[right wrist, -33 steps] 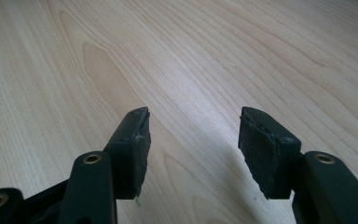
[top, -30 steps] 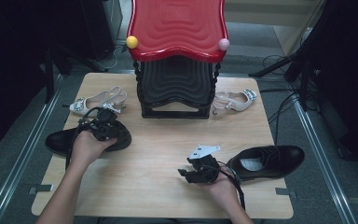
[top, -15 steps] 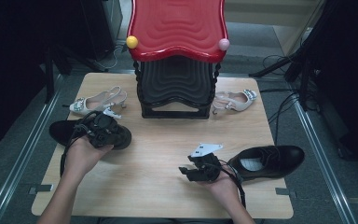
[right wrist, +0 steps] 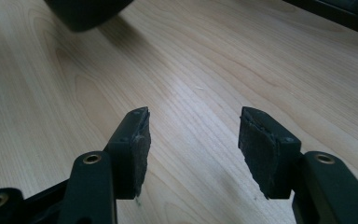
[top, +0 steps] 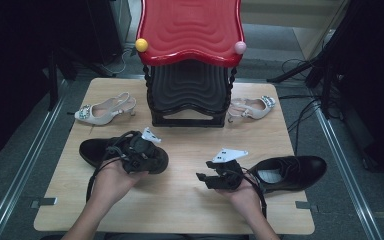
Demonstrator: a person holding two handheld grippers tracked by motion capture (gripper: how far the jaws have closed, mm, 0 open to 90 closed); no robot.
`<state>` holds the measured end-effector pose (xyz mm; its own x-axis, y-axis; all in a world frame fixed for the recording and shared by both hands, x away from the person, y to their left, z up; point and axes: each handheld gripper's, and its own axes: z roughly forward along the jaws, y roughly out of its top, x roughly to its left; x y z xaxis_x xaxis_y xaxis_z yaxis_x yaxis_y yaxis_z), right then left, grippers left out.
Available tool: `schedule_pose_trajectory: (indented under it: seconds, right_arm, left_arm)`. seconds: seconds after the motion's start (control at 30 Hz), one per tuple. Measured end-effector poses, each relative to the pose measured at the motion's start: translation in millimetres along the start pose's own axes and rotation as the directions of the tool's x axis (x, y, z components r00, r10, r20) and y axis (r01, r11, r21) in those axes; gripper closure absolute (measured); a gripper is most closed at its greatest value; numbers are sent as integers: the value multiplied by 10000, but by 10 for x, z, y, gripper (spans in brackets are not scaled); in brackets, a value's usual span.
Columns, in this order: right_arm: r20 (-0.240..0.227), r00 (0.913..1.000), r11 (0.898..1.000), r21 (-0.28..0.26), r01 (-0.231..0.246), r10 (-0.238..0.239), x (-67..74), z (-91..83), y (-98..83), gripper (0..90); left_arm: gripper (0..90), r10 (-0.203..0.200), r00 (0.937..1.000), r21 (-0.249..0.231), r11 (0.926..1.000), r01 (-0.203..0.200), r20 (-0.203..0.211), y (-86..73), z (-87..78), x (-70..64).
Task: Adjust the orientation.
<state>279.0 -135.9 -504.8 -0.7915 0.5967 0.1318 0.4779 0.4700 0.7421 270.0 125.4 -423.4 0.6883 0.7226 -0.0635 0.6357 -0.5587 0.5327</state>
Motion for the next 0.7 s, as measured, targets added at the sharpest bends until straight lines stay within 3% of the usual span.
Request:
schedule_pose_trajectory:
  seconds: [0.13, 0.43, 0.7]
  right_arm:
    - [41, 10000, 10000, -22, -37, 37, -16, -18, 0, 446]
    - [121, 9999, 9999, 22, -112, 112, -24, -38, -34, 446]
    - [216, 9996, 9997, 113, -199, 196, -8, -53, -87, 449]
  left_arm:
    - [807, 233, 9982, 123, 9996, -241, 546, 78, 144, -110]
    - [804, 777, 9935, 480, 9955, -819, 836, 196, 451, -313]
    - [802, 530, 9881, 641, 9960, -628, 1442, 218, 665, -298]
